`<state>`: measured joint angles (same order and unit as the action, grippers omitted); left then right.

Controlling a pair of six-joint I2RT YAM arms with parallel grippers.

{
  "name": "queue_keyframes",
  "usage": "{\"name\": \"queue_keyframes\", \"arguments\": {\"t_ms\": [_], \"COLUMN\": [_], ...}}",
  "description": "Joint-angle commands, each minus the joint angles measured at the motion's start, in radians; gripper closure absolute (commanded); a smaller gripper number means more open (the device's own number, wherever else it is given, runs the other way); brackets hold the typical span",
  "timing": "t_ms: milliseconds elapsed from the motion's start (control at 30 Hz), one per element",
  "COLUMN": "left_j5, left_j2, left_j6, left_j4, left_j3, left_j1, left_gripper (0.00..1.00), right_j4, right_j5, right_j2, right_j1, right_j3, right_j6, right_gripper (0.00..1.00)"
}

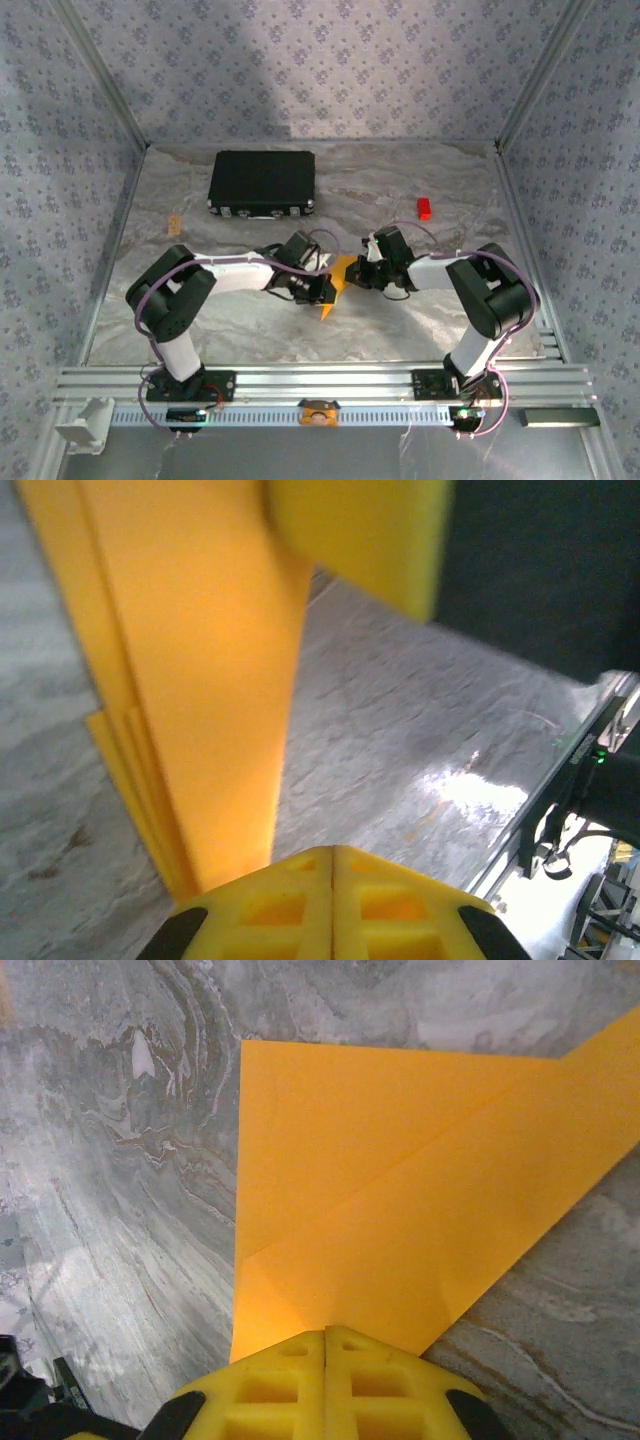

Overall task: Fold a paper plane with a square sheet of paper (pick it up from the middle)
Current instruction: Fold the wing for the fifth time at the center of the table.

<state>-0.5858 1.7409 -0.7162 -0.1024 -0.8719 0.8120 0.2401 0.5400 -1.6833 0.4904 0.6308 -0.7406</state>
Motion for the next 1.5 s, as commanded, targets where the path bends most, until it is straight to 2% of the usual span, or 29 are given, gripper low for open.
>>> {"name": "queue_keyframes", "arguments": {"t_ms": [0,333,500,767,1033,1100,1333,1467], "left_j5": [0.016,0.013,0.018,0.028,0.035,0.034,0.035,0.038], "left_j2": [-0.005,0.012,0.022,0.018,0.010,0.010,0.012,0.010], "left_j6": [-0.014,-0.023,-0.024,-0.024,-0.025,-0.026,-0.021,-0.022], "left_j4": [-0.011,0.021,0.020,0.015,0.013,0.013,0.006,0.006], "left_j3": [0.048,0.101,0.100,0.102,0.106,0.105,0.102,0.104], "left_j1": [-0.001,-0.002,-0.002,-0.003,-0.003,-0.002,-0.002,-0.003], "left_gripper": [0.95,0.99,1.00,1.00,1.00,1.00,1.00,1.00], "right_j4": [-0.048,-0.047,-0.057,-0.016,-0.002,0.056,-0.002,0.047], "right_j5": [-0.047,-0.003,0.001,-0.030,-0.061,-0.023,0.010,0.035], "right_j2": [-0.036,0.051,0.094,0.055,-0.017,-0.007,0.077,0.070], "right_j1": [-0.006,0.002,0.056,0.145,0.124,0.112,0.123,0.140], "right_j3": [-0.017,0.022,0.015,-0.026,-0.055,-0.068,-0.037,-0.065], "right_j6": [0.005,-0.004,-0.020,-0.059,-0.061,-0.084,-0.051,-0.072], "right_gripper": [0.96,0.92,0.91,0.93,0.94,0.94,0.93,0.94]}}
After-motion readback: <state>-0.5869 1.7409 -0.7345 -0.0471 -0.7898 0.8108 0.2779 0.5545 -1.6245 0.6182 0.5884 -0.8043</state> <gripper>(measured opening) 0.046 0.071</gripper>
